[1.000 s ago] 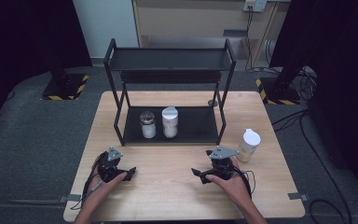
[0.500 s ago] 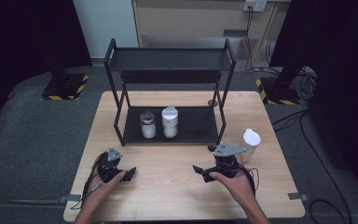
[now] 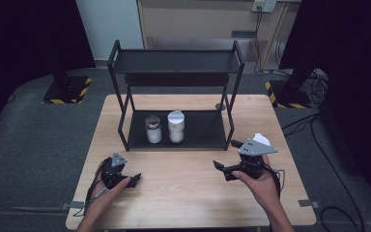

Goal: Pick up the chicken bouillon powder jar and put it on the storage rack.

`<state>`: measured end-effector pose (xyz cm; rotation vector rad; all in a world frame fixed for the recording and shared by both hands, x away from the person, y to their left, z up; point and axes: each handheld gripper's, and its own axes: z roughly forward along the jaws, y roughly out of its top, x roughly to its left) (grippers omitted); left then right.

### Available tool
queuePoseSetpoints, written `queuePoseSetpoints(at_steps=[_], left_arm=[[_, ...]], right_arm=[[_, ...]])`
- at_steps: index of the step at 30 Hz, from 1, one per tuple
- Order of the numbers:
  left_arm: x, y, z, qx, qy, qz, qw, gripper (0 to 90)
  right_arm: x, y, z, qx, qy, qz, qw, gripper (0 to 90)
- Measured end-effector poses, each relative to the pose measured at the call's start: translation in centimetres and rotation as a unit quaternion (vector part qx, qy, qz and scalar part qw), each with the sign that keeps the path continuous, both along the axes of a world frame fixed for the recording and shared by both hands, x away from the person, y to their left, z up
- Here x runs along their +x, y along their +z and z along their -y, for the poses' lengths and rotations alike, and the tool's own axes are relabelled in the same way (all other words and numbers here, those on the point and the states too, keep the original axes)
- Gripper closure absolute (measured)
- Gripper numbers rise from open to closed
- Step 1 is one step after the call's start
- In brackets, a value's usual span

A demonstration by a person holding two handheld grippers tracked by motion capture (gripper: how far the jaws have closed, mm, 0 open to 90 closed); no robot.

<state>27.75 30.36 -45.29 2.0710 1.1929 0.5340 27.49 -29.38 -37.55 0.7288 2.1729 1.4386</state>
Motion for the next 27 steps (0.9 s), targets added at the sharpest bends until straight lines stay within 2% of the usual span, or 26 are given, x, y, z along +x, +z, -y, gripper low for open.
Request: queuePoseSetpoints(at_steps=[12,27], left_arm=[[0.0,0.0,0.0,0.000,0.000,0.000,1.0000,0.0],[0.0,0.0,0.0,0.000,0.000,0.000,1.0000,0.0]], right_arm=[[-1.2,0.8,2.3,0.012,-0.039,0.029,0.9988,3.7],[-2.3,1.0,4.8,0.018,-0.094,0.052,0.9940,3.5]])
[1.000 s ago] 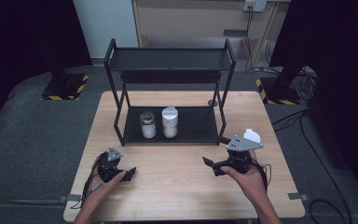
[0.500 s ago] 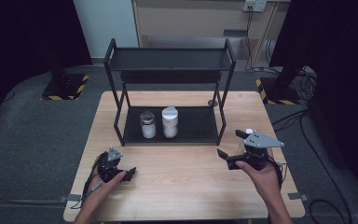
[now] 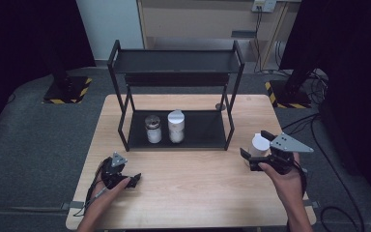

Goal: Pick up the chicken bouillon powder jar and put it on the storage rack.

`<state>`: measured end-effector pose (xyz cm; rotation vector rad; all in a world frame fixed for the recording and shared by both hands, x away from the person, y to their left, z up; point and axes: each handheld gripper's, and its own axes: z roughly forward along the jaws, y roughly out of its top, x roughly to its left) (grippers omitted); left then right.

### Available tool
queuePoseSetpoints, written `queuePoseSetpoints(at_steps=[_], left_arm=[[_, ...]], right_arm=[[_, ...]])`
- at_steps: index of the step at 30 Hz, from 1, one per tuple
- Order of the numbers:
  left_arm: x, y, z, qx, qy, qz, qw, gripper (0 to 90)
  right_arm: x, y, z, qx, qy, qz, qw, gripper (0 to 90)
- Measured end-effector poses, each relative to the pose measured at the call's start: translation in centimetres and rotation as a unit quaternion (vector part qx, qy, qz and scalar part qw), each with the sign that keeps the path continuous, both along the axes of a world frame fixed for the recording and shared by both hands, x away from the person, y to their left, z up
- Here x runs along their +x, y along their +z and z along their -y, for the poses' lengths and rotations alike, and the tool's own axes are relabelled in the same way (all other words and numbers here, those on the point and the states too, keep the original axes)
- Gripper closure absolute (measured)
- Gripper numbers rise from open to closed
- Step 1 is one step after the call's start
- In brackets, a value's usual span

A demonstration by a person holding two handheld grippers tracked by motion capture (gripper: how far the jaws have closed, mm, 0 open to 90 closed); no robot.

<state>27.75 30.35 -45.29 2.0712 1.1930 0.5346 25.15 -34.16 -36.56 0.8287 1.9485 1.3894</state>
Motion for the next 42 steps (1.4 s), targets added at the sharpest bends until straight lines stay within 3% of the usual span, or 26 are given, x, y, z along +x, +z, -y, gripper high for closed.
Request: queuePoseSetpoints(at_steps=[8,20,28,42], left_arm=[[0.0,0.0,0.0,0.000,0.000,0.000,1.0000,0.0],[0.0,0.0,0.0,0.001,0.000,0.000,1.0000,0.0],[0.0,0.0,0.0,0.001,0.000,0.000,1.0000,0.0],[0.0,0.0,0.0,0.001,0.000,0.000,1.0000,0.0]], right_arm=[[0.1,-0.8,0.8,-0.005,-0.028,-0.009,0.9996,3.5],[1.1,-2.7,2.4,-0.007,-0.060,-0.043,0.9972,3.4],[2.0,-4.0,2.9,-0.006,-0.065,-0.072,0.9953,3.6],[3.3,-5.4,2.7,-0.014,-0.066,-0.099,0.9929,3.9]])
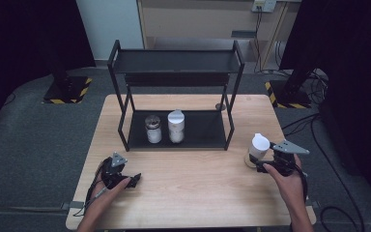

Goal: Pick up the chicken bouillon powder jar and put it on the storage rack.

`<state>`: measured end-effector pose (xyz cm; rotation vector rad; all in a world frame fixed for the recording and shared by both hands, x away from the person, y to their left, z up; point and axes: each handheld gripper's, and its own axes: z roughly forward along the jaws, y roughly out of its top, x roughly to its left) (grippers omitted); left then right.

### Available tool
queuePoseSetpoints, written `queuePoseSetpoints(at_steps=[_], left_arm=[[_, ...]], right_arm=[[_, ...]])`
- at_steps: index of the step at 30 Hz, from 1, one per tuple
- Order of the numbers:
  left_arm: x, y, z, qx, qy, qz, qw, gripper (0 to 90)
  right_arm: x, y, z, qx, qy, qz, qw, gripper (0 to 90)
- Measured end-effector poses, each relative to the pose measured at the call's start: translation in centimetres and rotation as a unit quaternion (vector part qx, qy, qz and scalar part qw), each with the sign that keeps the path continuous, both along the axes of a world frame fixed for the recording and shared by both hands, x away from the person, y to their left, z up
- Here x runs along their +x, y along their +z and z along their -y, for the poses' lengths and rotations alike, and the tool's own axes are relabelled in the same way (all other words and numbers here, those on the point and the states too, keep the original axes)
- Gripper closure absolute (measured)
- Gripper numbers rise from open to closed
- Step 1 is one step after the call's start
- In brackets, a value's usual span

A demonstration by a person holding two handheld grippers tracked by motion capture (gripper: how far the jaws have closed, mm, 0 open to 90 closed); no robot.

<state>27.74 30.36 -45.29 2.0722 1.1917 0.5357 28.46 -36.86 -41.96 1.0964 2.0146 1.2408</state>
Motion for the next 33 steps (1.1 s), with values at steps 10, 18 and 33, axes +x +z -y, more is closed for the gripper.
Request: queuePoseSetpoints(at_steps=[10,18,33], left_arm=[[0.0,0.0,0.0,0.000,0.000,0.000,1.0000,0.0],[0.0,0.0,0.0,0.000,0.000,0.000,1.0000,0.0],[0.0,0.0,0.0,0.000,0.000,0.000,1.0000,0.0]], right_arm=[[0.7,-0.8,-0.3,-0.001,-0.007,-0.013,0.9999,5.6],[1.2,-1.3,-0.4,-0.001,-0.011,-0.021,0.9997,7.2],[1.3,-1.7,-0.7,0.001,-0.023,-0.021,0.9995,13.2]])
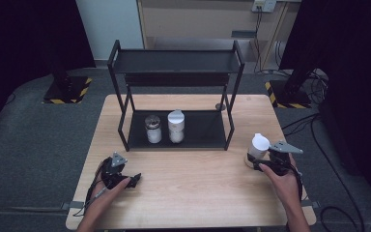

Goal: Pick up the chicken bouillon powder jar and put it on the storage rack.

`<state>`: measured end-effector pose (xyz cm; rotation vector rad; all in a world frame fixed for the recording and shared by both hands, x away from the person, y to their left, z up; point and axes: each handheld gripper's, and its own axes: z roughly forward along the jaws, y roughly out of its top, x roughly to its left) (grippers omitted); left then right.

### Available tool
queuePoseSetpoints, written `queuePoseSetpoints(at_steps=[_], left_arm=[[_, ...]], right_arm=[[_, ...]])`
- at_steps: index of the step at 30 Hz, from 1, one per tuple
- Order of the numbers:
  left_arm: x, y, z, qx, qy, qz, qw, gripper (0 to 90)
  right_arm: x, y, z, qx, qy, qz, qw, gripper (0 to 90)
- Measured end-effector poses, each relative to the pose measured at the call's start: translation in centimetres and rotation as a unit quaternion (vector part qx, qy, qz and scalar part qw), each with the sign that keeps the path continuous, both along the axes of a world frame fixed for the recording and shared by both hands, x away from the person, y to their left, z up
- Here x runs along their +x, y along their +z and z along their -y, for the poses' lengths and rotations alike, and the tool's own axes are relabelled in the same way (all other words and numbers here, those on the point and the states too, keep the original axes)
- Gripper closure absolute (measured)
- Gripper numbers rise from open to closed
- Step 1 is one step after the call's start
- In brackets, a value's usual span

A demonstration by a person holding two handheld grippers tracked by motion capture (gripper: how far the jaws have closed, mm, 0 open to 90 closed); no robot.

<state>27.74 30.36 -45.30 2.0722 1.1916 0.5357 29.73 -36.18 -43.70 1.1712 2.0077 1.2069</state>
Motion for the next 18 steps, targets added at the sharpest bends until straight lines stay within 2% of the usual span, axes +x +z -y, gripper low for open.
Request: queuePoseSetpoints(at_steps=[13,18], left_arm=[[0.00,0.00,0.00,0.000,0.000,0.000,1.0000,0.0],[0.00,0.00,0.00,0.000,0.000,0.000,1.0000,0.0]], right_arm=[[-0.23,0.02,-0.74,-0.018,-0.001,0.011,0.9998,26.9],[-0.35,-0.03,-0.76,-0.015,-0.008,0.013,0.9998,30.5]])
